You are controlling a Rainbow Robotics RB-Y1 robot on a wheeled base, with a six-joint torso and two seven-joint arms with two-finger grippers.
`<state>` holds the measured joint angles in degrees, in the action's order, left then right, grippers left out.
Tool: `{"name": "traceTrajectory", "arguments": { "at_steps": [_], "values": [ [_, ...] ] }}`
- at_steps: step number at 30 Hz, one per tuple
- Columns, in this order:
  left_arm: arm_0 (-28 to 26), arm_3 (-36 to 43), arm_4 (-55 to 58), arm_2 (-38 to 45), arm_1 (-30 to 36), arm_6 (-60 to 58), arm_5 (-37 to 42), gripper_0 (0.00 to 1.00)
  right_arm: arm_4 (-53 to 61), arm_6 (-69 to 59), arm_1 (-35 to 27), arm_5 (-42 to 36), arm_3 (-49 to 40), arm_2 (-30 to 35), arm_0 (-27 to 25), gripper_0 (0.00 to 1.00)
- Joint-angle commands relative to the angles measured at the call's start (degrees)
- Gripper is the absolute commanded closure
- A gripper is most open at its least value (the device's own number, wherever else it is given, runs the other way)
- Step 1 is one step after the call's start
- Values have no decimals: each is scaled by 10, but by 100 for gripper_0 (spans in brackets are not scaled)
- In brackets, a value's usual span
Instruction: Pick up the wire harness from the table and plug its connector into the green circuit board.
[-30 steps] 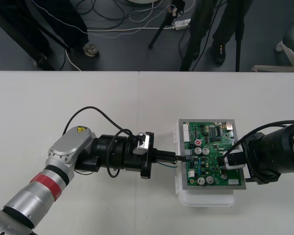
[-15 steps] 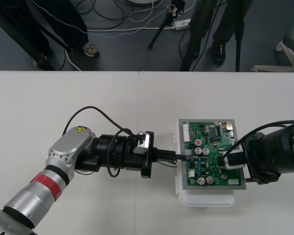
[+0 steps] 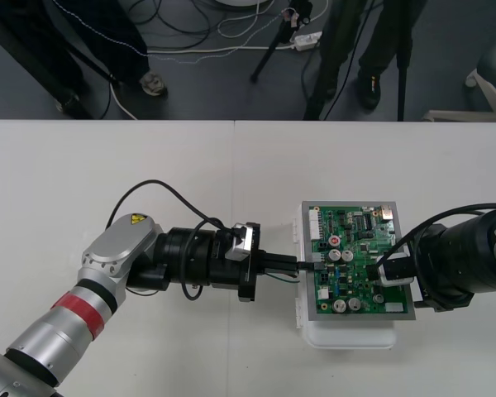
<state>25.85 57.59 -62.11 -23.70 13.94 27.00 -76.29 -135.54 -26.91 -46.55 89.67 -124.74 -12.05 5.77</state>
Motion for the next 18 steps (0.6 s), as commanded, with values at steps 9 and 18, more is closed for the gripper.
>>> {"name": "traceTrajectory", "arguments": {
  "at_steps": [9, 18],
  "values": [
    [27, 9, 17, -32, -24, 22, 5, 100, 10, -25, -9, 3, -5, -9, 15, 0],
    [27, 8, 21, -32, -25, 23, 3, 100, 10, -25, -9, 3, -5, -10, 15, 0]
  ]
}}
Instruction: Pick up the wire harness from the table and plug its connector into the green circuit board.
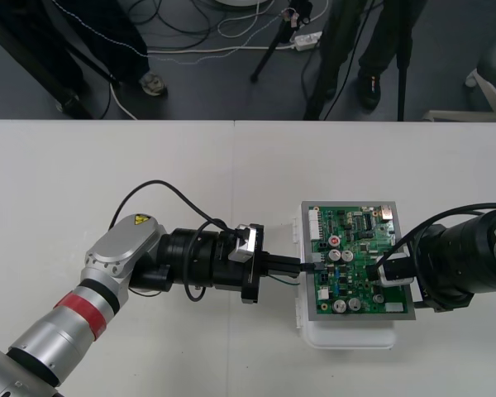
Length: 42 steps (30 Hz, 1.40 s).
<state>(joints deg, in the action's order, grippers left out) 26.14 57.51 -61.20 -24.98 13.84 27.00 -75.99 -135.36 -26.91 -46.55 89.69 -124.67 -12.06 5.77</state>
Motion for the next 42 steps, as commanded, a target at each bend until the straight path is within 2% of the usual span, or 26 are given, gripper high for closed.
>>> {"name": "traceTrajectory", "arguments": {
  "at_steps": [1, 42],
  "values": [
    [24, 9, 12, -19, -26, 23, 0, 100, 8, -24, -9, 3, -6, -9, 15, 0],
    [21, 9, 7, -19, -42, 27, 25, 100, 7, -28, -9, 3, -6, -9, 15, 0]
  ]
}}
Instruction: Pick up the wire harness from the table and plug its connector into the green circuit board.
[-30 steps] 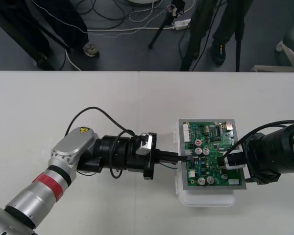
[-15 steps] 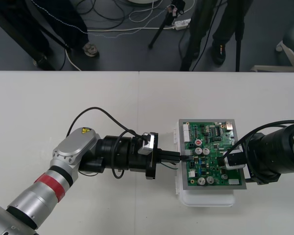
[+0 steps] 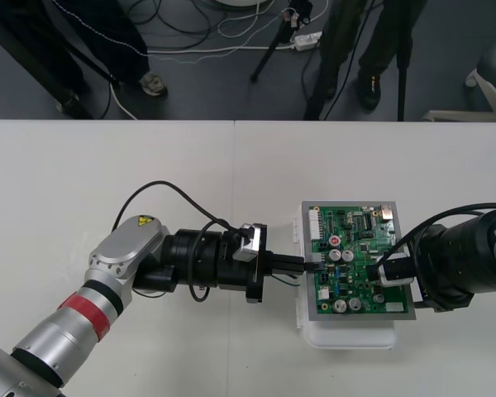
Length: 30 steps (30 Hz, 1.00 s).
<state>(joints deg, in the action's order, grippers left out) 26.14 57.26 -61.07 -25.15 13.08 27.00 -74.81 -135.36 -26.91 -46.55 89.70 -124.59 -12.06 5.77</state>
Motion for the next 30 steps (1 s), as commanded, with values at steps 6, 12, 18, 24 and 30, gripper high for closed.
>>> {"name": "traceTrajectory", "arguments": {
  "at_steps": [6, 12, 18, 24, 30],
  "values": [
    [21, 11, 7, -17, -34, 27, 13, 99, 6, -28, -9, 3, -7, -9, 15, 0],
    [20, 11, 8, -10, -31, 27, 13, 62, 5, -27, -9, 3, -7, -9, 15, 0],
    [16, 11, 12, -2, -18, 27, 13, 7, 4, -27, -9, 3, -7, -9, 15, 0],
    [9, 11, 38, 3, 3, 30, 5, 0, -2, -27, -10, 3, -7, -9, 15, 0],
    [4, 11, 41, 29, 28, 35, -21, 0, -18, -25, -10, 3, -7, -5, 15, 0]
  ]
}}
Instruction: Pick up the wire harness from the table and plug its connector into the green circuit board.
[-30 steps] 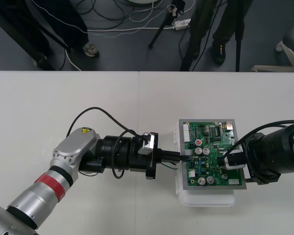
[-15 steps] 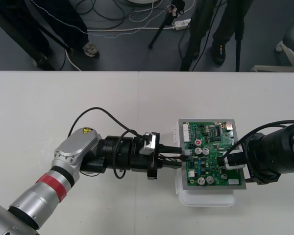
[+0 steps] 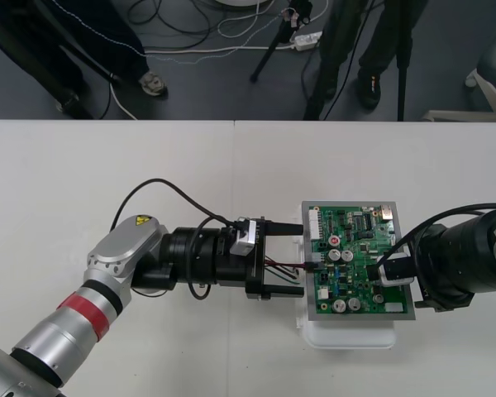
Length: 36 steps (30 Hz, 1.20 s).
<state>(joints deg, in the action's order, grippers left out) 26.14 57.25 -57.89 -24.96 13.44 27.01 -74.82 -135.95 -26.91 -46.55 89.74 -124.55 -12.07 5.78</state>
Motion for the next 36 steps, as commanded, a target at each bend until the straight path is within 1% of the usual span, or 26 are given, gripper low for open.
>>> {"name": "traceTrajectory", "arguments": {
  "at_steps": [1, 4, 11, 14, 15, 19, 21, 28, 33, 36],
  "values": [
    [2, 11, 9, 30, 27, 36, -24, 0, -12, -24, -9, 3, -7, -4, 15, 0],
    [-7, 20, 10, 43, 46, 37, -27, 0, -15, -24, -10, 3, -7, 0, 15, 0],
    [-48, 55, 10, 76, 102, 32, -28, 0, -14, -17, -23, 3, 3, 18, 15, 0],
    [-75, 67, 10, 95, 131, 31, -28, 0, 25, -8, -36, 3, 31, 43, 13, 0],
    [-75, 67, 10, 95, 131, 31, -28, 0, 25, -8, -36, 3, 31, 43, 13, 0],
    [-112, 99, -8, 128, 171, 24, -28, 0, 86, 8, -58, 3, 52, 93, -5, 0],
    [-134, 128, -28, 149, 194, 16, -29, 0, 118, 42, -73, 3, 52, 136, -28, 0],
    [-188, 194, -35, 173, 258, -30, -29, 0, 212, 88, -94, 3, 52, 241, -75, 0],
    [-230, 248, -35, 192, 309, -71, -29, 0, 278, 90, -99, 3, 52, 286, -83, 0],
    [-257, 289, -35, 214, 347, -97, -29, 0, 340, 86, -99, 3, 52, 310, -83, 0]
  ]
}}
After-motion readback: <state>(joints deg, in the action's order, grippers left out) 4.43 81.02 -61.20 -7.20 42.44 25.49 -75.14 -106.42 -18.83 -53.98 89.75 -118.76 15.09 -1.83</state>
